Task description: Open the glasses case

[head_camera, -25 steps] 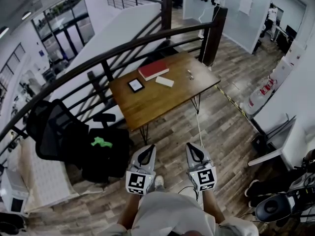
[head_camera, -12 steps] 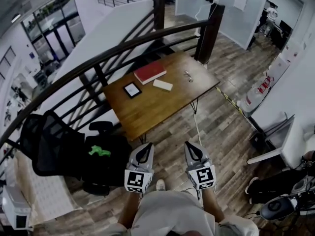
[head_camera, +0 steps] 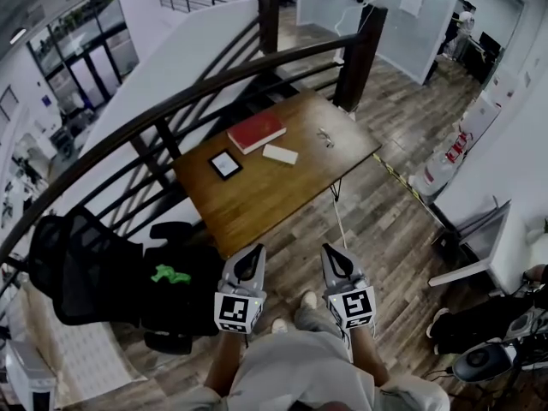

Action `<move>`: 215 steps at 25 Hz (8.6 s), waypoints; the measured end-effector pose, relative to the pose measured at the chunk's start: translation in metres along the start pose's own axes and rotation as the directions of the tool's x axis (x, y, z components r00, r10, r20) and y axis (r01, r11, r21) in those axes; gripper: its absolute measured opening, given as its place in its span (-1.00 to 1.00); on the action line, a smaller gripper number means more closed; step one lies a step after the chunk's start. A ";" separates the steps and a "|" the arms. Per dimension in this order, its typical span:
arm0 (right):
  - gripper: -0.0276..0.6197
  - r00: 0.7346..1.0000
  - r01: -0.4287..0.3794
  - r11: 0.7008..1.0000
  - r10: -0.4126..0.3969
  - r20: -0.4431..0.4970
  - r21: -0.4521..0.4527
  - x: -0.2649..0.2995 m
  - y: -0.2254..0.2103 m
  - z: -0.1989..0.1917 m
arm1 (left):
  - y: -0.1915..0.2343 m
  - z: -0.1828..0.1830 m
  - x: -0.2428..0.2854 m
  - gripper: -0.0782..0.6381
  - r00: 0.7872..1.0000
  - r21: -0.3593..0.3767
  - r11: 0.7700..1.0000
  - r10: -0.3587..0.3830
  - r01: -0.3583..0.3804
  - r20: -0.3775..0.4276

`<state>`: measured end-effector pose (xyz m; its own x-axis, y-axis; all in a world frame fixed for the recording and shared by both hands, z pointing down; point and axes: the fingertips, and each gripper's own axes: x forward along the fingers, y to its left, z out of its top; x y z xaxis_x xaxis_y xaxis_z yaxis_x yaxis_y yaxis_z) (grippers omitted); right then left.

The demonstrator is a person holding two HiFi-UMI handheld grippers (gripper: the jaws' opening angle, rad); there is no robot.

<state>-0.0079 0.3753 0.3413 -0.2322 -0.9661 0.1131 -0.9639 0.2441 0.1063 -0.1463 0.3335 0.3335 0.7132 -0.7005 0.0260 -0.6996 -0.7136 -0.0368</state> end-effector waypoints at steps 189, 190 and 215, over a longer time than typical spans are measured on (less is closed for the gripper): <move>0.03 0.569 -0.582 0.811 0.360 -0.739 -0.052 0.526 -0.173 -0.317 | 0.225 -0.351 0.482 -0.73 0.768 -0.222 0.956 0.006 -0.193 -0.641; 0.03 0.567 -0.585 0.809 0.363 -0.739 -0.052 0.526 -0.172 -0.318 | 0.225 -0.352 0.482 -0.73 0.766 -0.220 0.956 0.007 -0.193 -0.642; -0.09 0.588 -0.576 0.817 0.390 -0.708 -0.028 0.526 -0.176 -0.302 | 0.226 -0.356 0.483 -0.73 0.758 -0.220 0.956 0.004 -0.194 -0.652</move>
<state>0.0787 -0.1505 0.6800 -0.4204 -0.4133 0.8077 -0.6502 0.7582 0.0496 0.0242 -0.1687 0.6930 0.5096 -0.5391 0.6706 -0.8167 -0.5484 0.1797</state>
